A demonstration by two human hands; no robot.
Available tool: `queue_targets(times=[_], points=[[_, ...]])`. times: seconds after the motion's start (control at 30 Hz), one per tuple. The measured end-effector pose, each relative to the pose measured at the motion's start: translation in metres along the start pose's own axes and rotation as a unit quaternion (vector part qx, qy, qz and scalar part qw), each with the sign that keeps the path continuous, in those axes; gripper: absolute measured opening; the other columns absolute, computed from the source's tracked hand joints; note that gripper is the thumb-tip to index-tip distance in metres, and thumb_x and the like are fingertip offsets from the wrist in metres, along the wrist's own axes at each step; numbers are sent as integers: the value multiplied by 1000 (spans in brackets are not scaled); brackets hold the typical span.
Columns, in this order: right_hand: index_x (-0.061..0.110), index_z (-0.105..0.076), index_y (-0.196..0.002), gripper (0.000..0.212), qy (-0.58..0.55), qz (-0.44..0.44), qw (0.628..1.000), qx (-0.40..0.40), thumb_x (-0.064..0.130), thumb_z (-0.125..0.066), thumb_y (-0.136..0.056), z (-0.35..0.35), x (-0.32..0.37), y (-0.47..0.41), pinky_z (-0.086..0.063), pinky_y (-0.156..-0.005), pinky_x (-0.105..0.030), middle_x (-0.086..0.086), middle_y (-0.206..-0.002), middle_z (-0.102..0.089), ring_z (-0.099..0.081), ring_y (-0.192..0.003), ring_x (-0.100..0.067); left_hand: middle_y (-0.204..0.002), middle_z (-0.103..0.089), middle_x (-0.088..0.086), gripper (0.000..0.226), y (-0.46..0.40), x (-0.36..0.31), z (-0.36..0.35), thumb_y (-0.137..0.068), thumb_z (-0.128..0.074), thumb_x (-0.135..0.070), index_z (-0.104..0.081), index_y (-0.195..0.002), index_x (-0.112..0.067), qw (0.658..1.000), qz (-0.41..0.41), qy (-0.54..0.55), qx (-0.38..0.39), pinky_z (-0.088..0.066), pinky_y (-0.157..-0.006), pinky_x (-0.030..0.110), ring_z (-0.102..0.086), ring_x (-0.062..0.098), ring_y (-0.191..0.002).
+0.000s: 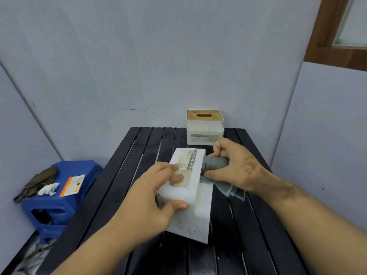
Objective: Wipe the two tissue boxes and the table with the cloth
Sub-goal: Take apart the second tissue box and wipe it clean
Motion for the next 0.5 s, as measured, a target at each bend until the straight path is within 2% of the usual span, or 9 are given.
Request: queue_targets(times=[0.07, 0.17, 0.33, 0.43, 0.5], points=[[27, -45, -84, 48, -33, -10, 998, 46, 10, -88, -69, 0, -3, 0, -62, -81, -45, -8, -100, -77, -75, -91, -24, -124, -54, -28, 31, 1, -1, -1, -68, -80, -28, -66, -94, -21, 1000, 1, 7, -2, -32, -94, -2, -49, -19, -120], [15, -43, -89, 48, -73, -17, 996, 55, 0, -85, -72, -1, -3, 1, -62, -84, -46, -7, -101, -78, -76, -92, -24, -123, -57, -23, 30, 1, -2, -1, -69, -81, -26, -66, -94, -19, 1000, -1, 20, 0, -34, -94, -2, -51, -17, -120], [21, -44, -84, 50, -49, -13, 998, -38, 8, -90, -67, -2, -4, -1, -63, -76, -44, -6, -95, -77, -75, -86, -25, -121, -55, -27, 31, -1, -1, -1, -70, -81, -33, -66, -93, -21, 1000, -5, -8, 6, -32, -96, -1, -49, -15, -123], [17, -44, -85, 48, -37, -26, 993, -108, 7, -88, -68, 2, -6, -5, -62, -75, -41, -10, -101, -72, -70, -93, -22, -121, -56, -27, 27, -1, -1, 0, -71, -82, -32, -65, -91, -23, 1000, -1, -5, 2, -33, -96, 0, -49, -12, -125], [17, -44, -86, 48, -42, -27, 991, -127, 7, -87, -69, 2, -7, -8, -62, -74, -43, -11, -104, -70, -69, -95, -23, -122, -55, -28, 26, -1, -1, -1, -72, -81, -31, -65, -91, -25, 1000, 3, -7, 4, -33, -96, 0, -49, -12, -125]])
Point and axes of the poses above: each hand's wrist, its own y-axis away from the middle knuckle, its own z-axis out of the back of the hand, x = y × z, the point moved 7 cm from there along -y, towards the middle knuckle
